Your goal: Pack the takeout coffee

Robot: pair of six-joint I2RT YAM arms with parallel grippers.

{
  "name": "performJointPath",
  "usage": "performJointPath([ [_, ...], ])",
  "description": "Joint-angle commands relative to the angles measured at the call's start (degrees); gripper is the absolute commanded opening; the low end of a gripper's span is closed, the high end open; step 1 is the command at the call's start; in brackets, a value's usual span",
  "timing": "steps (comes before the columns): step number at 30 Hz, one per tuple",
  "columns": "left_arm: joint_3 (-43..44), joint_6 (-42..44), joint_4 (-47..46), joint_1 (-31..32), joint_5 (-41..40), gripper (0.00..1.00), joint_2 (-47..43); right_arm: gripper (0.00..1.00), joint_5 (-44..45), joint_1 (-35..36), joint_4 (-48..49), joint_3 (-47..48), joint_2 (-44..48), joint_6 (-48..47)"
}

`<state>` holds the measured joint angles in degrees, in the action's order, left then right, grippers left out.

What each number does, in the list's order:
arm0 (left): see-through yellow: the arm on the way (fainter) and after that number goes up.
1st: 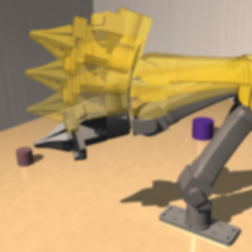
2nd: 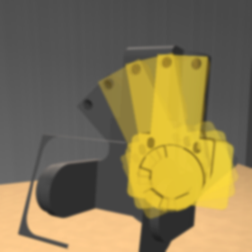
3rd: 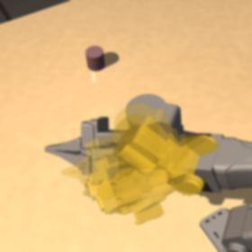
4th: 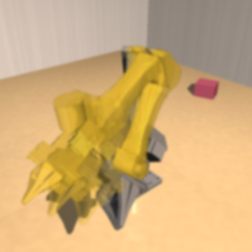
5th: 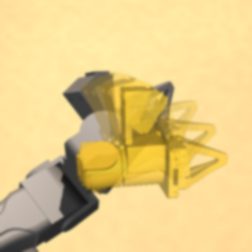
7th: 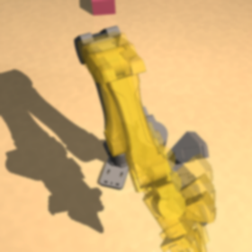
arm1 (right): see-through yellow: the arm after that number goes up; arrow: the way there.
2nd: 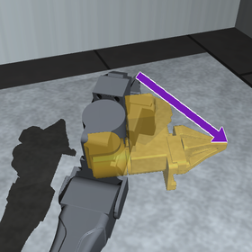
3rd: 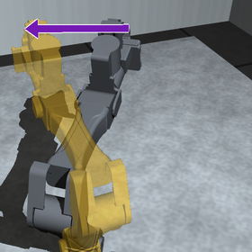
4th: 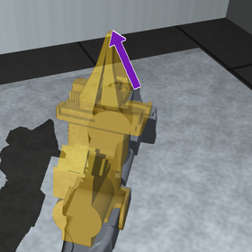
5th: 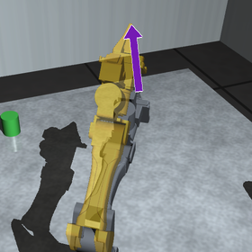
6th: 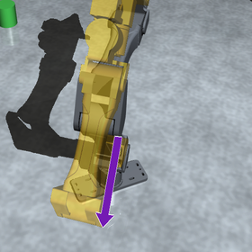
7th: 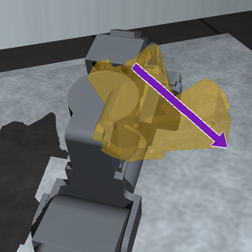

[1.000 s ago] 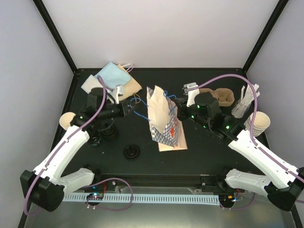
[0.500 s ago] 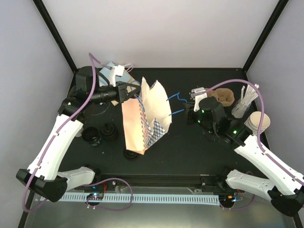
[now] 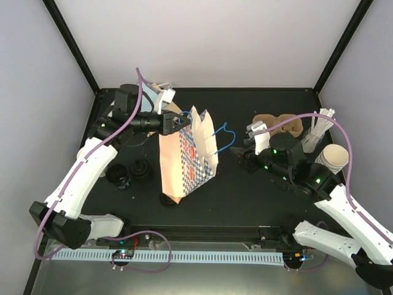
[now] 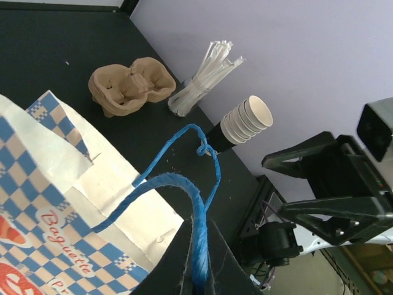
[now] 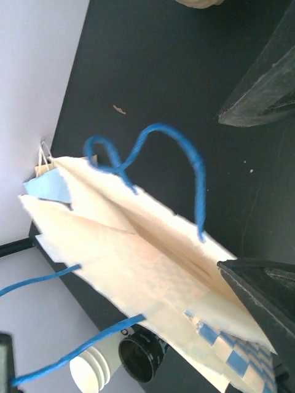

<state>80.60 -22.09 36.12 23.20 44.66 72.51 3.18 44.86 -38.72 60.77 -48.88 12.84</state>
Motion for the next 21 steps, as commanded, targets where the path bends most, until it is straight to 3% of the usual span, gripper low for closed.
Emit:
performJointPath([
  [1,3.7,2.9,1.7,0.5,1.2,0.02,0.5,0.65,-1.6,0.0,-1.8,3.8,0.2,-2.6],
  [4,4.5,3.2,2.0,0.7,1.3,0.02,2.6,0.66,-2.3,0.0,-3.4,5.9,-0.3,-3.0],
  [13,6.9,4.1,3.6,1.8,1.1,0.02,3.9,0.55,-11.1,0.0,-5.9,15.7,-6.5,-2.5],
  [19,7.3,3.1,2.3,2.3,1.1,0.02,4.2,0.33,-11.1,0.2,-6.8,22.1,-15.8,-2.1],
  [21,7.8,3.1,2.5,2.5,1.1,0.02,4.5,0.20,-10.9,0.4,-7.5,23.9,-18.9,-2.8],
])
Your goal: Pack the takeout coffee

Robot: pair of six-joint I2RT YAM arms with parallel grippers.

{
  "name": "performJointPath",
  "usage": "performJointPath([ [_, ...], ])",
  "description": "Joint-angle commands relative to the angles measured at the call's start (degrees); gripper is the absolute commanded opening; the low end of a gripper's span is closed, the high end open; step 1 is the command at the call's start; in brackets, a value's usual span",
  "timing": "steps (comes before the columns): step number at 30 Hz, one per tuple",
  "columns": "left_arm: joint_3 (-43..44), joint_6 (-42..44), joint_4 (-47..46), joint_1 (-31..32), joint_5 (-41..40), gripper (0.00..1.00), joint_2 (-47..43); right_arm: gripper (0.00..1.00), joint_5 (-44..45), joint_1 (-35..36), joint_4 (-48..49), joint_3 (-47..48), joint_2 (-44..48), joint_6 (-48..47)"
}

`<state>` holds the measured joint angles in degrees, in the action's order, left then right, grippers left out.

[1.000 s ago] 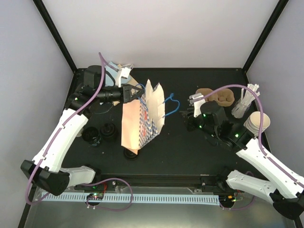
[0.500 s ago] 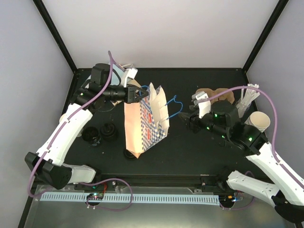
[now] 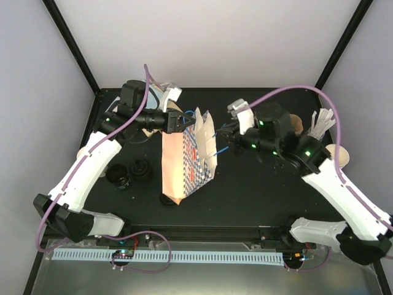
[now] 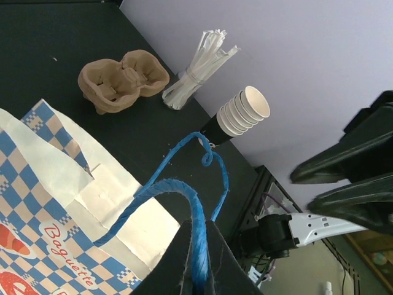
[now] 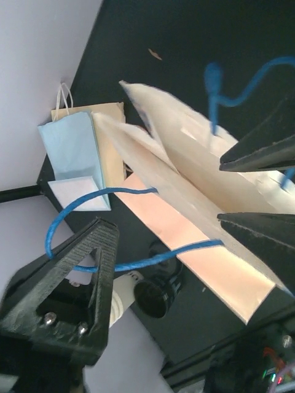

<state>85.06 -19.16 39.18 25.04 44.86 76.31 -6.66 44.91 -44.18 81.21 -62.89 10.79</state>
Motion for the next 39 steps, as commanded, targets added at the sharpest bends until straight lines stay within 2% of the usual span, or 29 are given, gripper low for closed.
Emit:
performJointPath([
  [1,3.5,0.2,-0.4,0.7,0.9,0.01,0.8,0.12,-0.7,0.3,-2.0,4.1,-6.1,-0.8],
  [2,3.7,0.2,-0.2,0.8,0.8,0.01,0.9,0.03,-0.1,0.3,-1.8,4.5,-7.0,-0.7],
  [3,3.8,0.1,-0.1,0.8,0.8,0.02,0.9,0.01,0.3,0.3,-1.5,4.8,-8.0,-0.5],
  [10,4.1,0.0,0.0,1.0,0.4,0.02,0.6,0.01,-0.6,0.6,-3.8,5.6,-14.4,-0.1],
  [15,4.4,-0.1,-0.1,1.0,0.5,0.02,0.5,0.01,-1.6,2.2,-2.7,0.9,-16.3,-0.7],
  [21,4.8,-0.9,-1.0,1.1,1.0,0.02,0.6,0.01,5.0,2.9,-3.5,-1.9,-17.8,0.9],
  [26,4.8,-2.4,-2.8,1.2,2.6,0.02,-0.1,0.01,6.6,2.9,-3.3,-4.5,-18.9,0.6],
  [34,5.0,-6.8,-8.6,1.1,6.1,0.02,-2.2,0.01,-0.3,2.9,2.6,-15.0,-18.5,0.4],
  [39,4.6,-7.4,-10.5,1.2,10.2,0.01,-2.2,0.01,-4.1,2.9,3.6,-16.5,-17.6,1.2],
])
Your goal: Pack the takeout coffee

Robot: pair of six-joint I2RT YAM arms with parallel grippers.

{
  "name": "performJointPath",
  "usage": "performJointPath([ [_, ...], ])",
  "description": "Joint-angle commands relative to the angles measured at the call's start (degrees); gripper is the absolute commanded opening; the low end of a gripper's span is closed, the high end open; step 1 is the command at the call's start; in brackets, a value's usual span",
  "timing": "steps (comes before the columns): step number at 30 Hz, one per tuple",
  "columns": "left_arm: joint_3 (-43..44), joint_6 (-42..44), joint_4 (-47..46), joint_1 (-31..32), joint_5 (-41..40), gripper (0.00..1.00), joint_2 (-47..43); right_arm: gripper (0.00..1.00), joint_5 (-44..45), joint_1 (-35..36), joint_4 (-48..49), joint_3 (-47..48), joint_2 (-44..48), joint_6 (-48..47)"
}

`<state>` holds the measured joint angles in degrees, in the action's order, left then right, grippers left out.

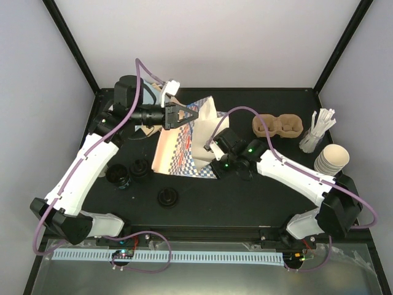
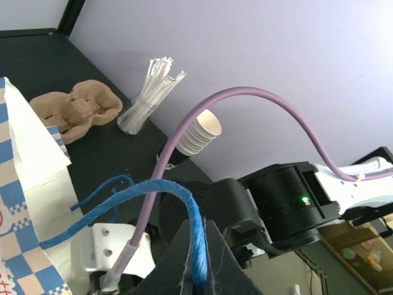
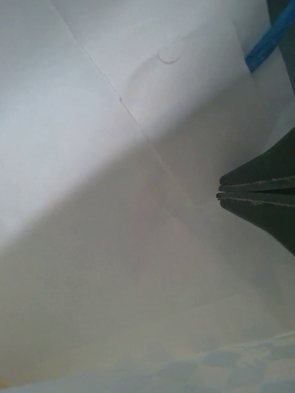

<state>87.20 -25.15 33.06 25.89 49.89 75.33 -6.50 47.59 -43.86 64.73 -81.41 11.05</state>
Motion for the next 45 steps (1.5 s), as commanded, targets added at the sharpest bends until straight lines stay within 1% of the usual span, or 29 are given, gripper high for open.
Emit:
performJointPath([
  [1,2.4,-1.0,-4.3,0.5,5.7,0.02,-1.2,0.01,-5.6,0.2,3.8,0.0,1.3,1.2],
  [7,2.6,2.0,-2.6,1.6,9.3,0.02,-1.3,0.01,-14.0,-0.5,8.1,1.0,3.5,3.8],
  [12,3.1,4.7,0.9,2.2,10.5,0.01,-1.6,0.01,-15.6,-2.0,9.9,2.2,4.5,4.8],
  [13,3.2,5.2,1.6,2.3,11.2,0.02,-1.6,0.01,-17.7,-2.6,10.7,2.0,4.7,5.0],
  [15,3.8,7.1,3.2,2.8,13.1,0.02,-1.5,0.01,-25.3,-5.1,13.3,1.2,5.3,6.2],
  [16,4.3,8.1,4.2,3.0,14.0,0.01,-1.3,0.01,-28.3,-5.9,14.4,1.1,5.4,7.2],
  [18,5.8,10.9,7.4,3.5,14.6,0.02,-0.9,0.01,-31.4,-6.8,15.7,1.3,5.5,8.4],
  [25,11.7,20.9,19.0,4.0,14.1,0.01,1.0,0.01,-37.5,-8.7,20.1,-0.2,7.6,12.6],
  [32,12.3,22.4,19.5,5.8,15.8,0.01,2.7,0.01,-39.2,-8.8,21.6,-0.3,7.7,14.7],
  [37,13.9,22.4,19.5,8.0,14.4,0.02,4.9,0.01,-35.8,-8.3,18.8,0.6,6.8,12.2],
  [40,14.9,20.8,18.0,8.4,12.6,0.02,6.0,0.01,-31.6,-7.2,16.3,0.3,6.4,10.1],
  [45,17.4,18.3,15.3,8.3,11.4,0.01,7.7,0.01,-29.9,-7.0,15.9,-4.0,7.3,8.8],
])
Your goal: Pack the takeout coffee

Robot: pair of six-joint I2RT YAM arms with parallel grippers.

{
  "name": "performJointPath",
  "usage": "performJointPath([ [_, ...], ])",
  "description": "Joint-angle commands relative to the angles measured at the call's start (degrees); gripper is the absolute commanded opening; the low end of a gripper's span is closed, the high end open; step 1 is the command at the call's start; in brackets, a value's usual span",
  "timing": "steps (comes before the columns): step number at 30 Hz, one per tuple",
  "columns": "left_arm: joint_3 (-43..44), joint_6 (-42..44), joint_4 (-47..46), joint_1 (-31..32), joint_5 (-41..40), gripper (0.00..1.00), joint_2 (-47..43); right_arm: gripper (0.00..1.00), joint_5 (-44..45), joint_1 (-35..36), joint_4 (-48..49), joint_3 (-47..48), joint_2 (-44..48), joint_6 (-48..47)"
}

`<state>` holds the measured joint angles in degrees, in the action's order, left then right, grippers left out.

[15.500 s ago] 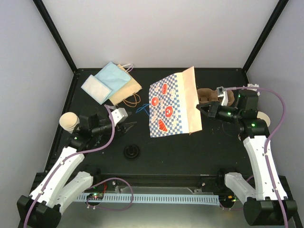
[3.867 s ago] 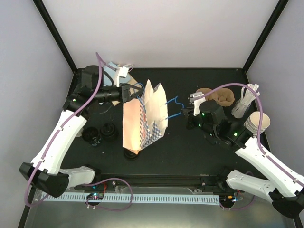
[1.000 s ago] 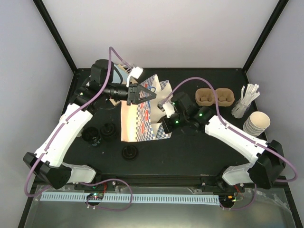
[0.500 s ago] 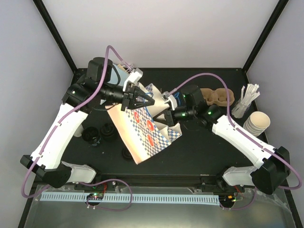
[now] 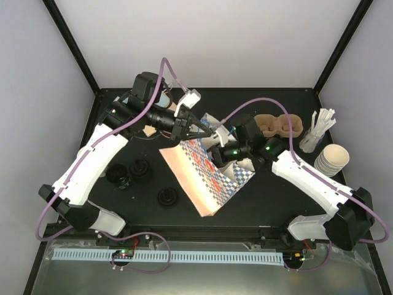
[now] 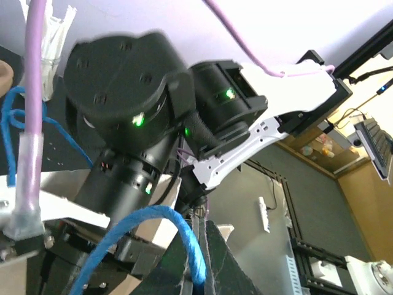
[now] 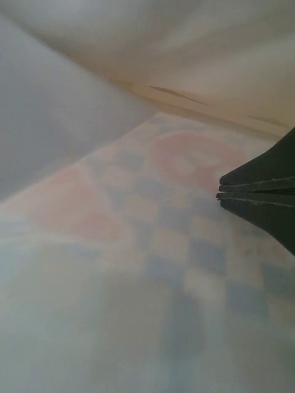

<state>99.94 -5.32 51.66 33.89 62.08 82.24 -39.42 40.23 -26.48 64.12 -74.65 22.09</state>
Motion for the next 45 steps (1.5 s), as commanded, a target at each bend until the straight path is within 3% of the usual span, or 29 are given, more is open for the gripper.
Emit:
performJointPath([
  [1,5.4,-1.8,-3.5,0.3,-1.5,0.02,1.2,0.01,3.6,0.5,-1.4,-4.4,1.2,-2.6],
  [7,8.4,-4.4,-5.3,0.2,-4.6,0.02,3.7,0.01,6.5,1.1,-1.3,-10.0,5.5,-4.0],
  [12,8.4,-8.4,-9.5,0.5,-1.7,0.02,5.0,0.01,13.1,3.5,-0.5,-12.3,7.6,-5.3],
  [24,8.0,-11.2,-12.5,2.5,-1.0,0.02,5.8,0.01,19.7,6.1,10.8,-15.2,10.9,-9.5],
  [39,6.8,-20.0,-25.3,3.6,1.8,0.02,3.1,0.01,23.4,6.9,14.0,-19.5,4.3,-5.7],
  [45,6.5,-19.9,-25.1,3.2,2.2,0.01,0.7,0.01,29.4,6.9,7.9,-18.3,2.3,-5.2],
])
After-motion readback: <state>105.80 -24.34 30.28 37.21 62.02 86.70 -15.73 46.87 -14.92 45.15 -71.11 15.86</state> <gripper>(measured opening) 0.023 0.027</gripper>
